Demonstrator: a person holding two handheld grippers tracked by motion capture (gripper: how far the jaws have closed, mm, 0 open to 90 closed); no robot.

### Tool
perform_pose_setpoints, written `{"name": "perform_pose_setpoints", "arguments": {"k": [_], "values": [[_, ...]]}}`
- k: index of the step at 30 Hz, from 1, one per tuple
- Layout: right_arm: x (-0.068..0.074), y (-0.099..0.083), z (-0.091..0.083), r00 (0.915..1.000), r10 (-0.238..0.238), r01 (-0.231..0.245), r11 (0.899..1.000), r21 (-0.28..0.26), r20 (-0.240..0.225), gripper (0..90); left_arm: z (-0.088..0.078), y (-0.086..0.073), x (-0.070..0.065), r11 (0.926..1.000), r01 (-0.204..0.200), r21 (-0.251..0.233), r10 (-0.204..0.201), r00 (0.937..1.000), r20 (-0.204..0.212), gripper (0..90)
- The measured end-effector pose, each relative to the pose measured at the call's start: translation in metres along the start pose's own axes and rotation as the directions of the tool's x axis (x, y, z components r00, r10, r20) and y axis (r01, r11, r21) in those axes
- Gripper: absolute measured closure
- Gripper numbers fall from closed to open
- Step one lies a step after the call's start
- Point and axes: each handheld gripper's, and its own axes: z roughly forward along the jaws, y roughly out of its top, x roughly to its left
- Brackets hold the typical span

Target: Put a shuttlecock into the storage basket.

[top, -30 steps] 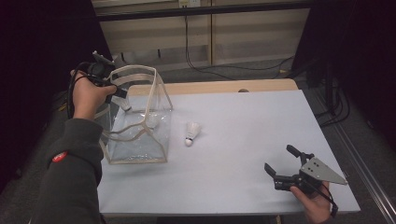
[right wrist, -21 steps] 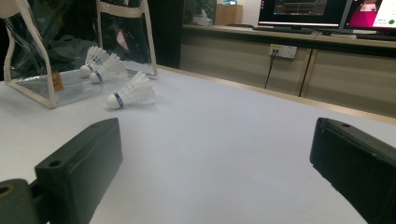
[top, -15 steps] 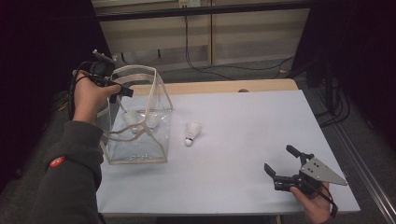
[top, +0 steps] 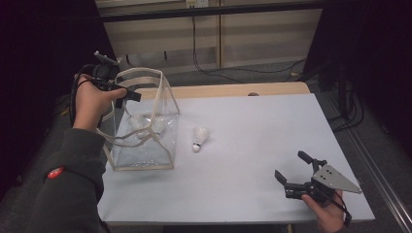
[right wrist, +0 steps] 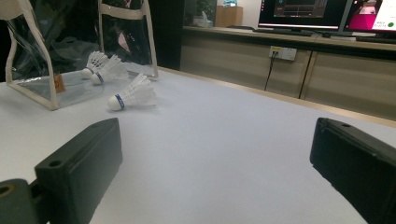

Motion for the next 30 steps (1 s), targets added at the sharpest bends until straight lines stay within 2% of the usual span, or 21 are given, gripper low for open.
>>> {"name": "perform_pose_setpoints", "arguments": {"k": [5, 16, 21, 30], "values": [[0.0, 0.0, 0.0, 1.0, -0.001, 0.001, 1.0, 0.0, 0.001, 2.4, -0.001, 0.0, -0.004, 0.9998, 0.016, -0.014, -0.016, 0.9997, 0.018, 49.7], [0.0, 0.0, 0.0, 1.0, -0.005, 0.005, 1.0, -0.003, 0.001, 2.4, -0.005, 0.0, -0.011, 1.0, 0.0, -0.008, 0.001, 0.9996, 0.03, 40.1], [0.0, 0.001, 0.0, 1.0, -0.005, 0.005, 1.0, -0.001, 0.001, 2.4, -0.006, -0.001, -0.013, 0.9998, 0.013, -0.014, -0.012, 0.9993, 0.035, 35.9], [0.0, 0.001, 0.0, 1.0, -0.006, 0.006, 1.0, -0.002, 0.002, 2.4, -0.007, -0.002, -0.015, 0.9998, 0.006, -0.019, -0.006, 0.9992, 0.04, 30.0]]}}
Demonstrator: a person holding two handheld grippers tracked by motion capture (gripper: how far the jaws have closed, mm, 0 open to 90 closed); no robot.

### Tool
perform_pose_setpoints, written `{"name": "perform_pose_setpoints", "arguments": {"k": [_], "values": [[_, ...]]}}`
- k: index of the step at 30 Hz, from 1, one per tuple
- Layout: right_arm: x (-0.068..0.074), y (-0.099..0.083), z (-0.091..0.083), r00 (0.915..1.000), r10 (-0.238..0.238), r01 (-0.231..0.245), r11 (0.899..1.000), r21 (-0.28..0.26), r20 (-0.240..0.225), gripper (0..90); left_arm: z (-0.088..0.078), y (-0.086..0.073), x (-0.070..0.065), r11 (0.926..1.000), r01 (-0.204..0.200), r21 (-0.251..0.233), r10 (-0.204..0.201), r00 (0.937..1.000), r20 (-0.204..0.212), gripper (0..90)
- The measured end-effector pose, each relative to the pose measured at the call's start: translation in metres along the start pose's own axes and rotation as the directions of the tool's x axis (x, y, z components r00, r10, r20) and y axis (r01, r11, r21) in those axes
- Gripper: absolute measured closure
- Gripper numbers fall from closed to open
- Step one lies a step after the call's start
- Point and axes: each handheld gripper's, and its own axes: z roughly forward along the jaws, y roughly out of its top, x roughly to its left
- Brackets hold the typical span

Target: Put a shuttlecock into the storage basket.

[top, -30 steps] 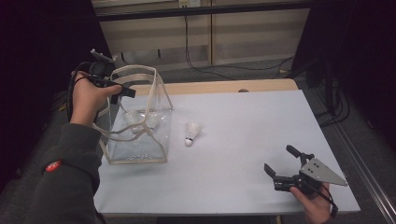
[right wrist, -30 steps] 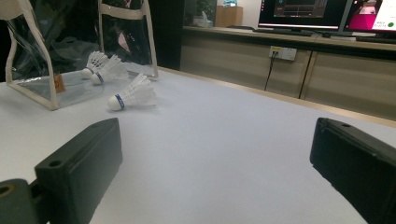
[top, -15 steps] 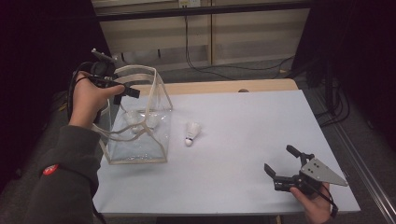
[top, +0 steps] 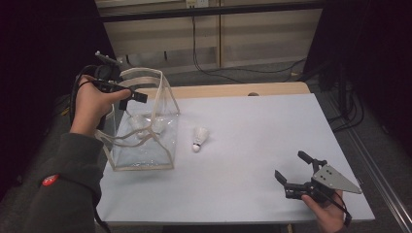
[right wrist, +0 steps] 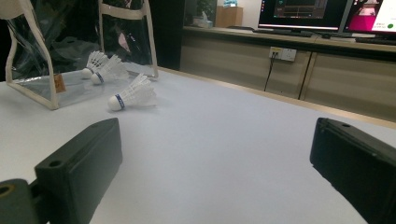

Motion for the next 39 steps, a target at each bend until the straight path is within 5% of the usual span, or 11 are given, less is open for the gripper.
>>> {"name": "perform_pose_setpoints", "arguments": {"k": [15, 39], "values": [[0.001, 0.0, 0.0, 1.0, -0.004, 0.004, 1.0, 0.0, -0.004, 2.4, 0.005, 0.001, -0.012, 0.9996, -0.025, -0.011, 0.025, 0.9995, 0.019, 18.3], [0.001, 0.001, -0.001, 1.0, -0.002, 0.002, 1.0, -0.003, -0.002, 2.4, 0.01, 0.007, -0.037, 0.9968, -0.079, -0.014, 0.08, 0.9932, 0.085, 15.5]]}}
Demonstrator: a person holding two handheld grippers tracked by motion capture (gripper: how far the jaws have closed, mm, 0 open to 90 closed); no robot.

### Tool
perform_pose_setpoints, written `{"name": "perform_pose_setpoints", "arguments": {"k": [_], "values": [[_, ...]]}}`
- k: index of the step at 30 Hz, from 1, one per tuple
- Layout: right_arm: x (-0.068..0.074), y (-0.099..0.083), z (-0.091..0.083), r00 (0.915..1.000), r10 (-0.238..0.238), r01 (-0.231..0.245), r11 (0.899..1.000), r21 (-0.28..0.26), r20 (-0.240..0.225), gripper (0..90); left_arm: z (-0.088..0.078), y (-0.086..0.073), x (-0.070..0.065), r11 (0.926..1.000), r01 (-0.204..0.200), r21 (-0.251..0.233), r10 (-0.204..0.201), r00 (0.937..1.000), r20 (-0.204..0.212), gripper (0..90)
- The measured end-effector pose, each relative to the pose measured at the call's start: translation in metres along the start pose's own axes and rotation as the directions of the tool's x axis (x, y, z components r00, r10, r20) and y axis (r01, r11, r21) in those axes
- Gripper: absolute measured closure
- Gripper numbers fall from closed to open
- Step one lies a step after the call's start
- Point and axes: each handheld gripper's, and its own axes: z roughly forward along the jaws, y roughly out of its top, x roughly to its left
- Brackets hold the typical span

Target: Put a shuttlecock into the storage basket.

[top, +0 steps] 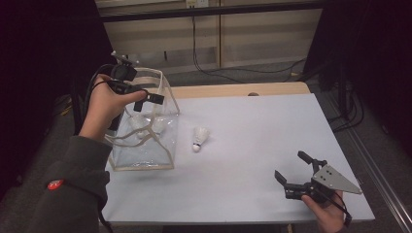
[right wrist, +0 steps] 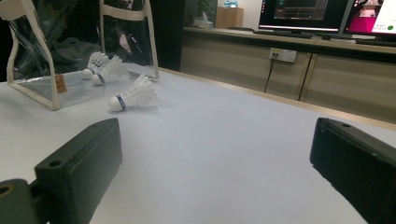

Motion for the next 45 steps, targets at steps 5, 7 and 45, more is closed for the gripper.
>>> {"name": "perform_pose_setpoints", "arguments": {"k": [5, 7, 45], "values": [[0.0, 0.0, 0.0, 1.0, 0.002, -0.002, 1.0, 0.0, -0.001, 2.3, 0.001, 0.002, -0.006, 0.9999, -0.016, 0.002, 0.016, 0.9998, 0.013, 15.0], [0.0, 0.0, 0.0, 1.0, 0.002, -0.002, 1.0, 0.0, -0.001, 2.4, 0.002, 0.002, -0.008, 0.9998, -0.02, 0.003, 0.02, 0.9996, 0.018, 15.0], [0.0, 0.0, 0.0, 1.0, -0.002, 0.002, 1.0, -0.002, 0.002, 2.3, 0.014, 0.011, -0.042, 0.9972, -0.073, -0.012, 0.074, 0.9907, 0.114, 14.8]]}}
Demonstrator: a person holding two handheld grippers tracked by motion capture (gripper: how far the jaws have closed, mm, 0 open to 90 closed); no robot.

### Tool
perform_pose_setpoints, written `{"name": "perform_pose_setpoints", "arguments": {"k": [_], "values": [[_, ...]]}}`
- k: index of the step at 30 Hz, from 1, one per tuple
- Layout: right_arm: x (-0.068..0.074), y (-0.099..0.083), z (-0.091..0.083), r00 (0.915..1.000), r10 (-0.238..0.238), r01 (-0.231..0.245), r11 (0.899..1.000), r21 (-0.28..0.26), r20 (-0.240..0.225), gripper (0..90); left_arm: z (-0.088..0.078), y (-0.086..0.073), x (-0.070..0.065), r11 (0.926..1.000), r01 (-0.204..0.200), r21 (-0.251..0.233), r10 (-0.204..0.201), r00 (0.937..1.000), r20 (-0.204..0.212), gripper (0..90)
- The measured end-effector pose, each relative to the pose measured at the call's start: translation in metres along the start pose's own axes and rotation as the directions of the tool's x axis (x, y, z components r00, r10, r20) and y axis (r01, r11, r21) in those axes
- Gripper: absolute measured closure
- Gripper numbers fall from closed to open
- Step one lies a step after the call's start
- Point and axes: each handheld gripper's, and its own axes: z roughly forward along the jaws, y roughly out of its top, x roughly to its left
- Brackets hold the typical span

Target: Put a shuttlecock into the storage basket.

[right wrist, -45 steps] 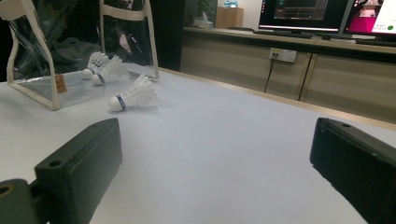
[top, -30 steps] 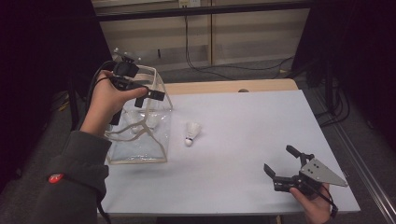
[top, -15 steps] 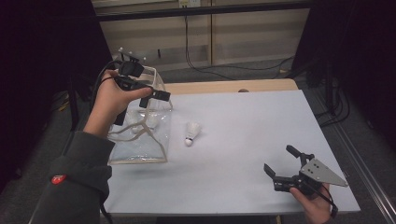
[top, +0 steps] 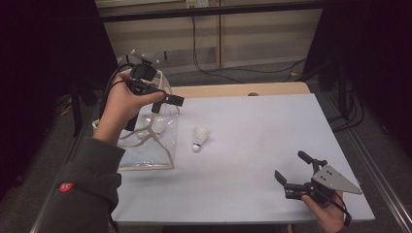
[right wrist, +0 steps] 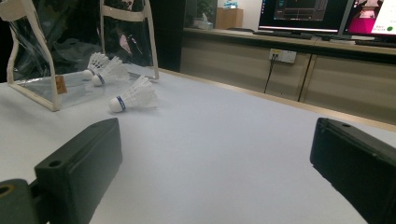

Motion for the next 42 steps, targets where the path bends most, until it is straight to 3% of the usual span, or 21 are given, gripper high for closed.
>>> {"name": "perform_pose_setpoints", "arguments": {"k": [9, 15, 20, 26, 42], "values": [[0.0, 0.0, 0.0, 1.0, -0.001, 0.001, 1.0, -0.002, -0.001, 2.3, 0.005, 0.0, -0.005, 0.9999, 0.007, -0.007, -0.007, 0.9999, 0.012, 14.4], [0.0, 0.0, 0.0, 1.0, -0.003, 0.003, 1.0, -0.001, 0.0, 2.3, 0.009, 0.0, -0.008, 0.9999, -0.009, 0.006, 0.009, 0.9998, 0.017, 13.9], [0.0, 0.0, 0.0, 1.0, -0.003, 0.003, 1.0, -0.001, -0.002, 2.3, 0.015, -0.001, -0.01, 1.0, 0.008, 0.0, -0.008, 0.9998, 0.019, 13.6], [0.0, 0.001, -0.001, 1.0, -0.001, 0.001, 1.0, -0.003, -0.001, 2.3, 0.023, -0.005, -0.011, 0.9998, -0.009, 0.019, 0.008, 0.9997, 0.025, 13.1], [0.0, 0.001, -0.001, 1.0, -0.004, 0.004, 1.0, -0.002, -0.001, 2.4, 0.041, -0.012, -0.016, 0.9992, -0.004, 0.039, 0.003, 0.9997, 0.025, 10.4]]}}
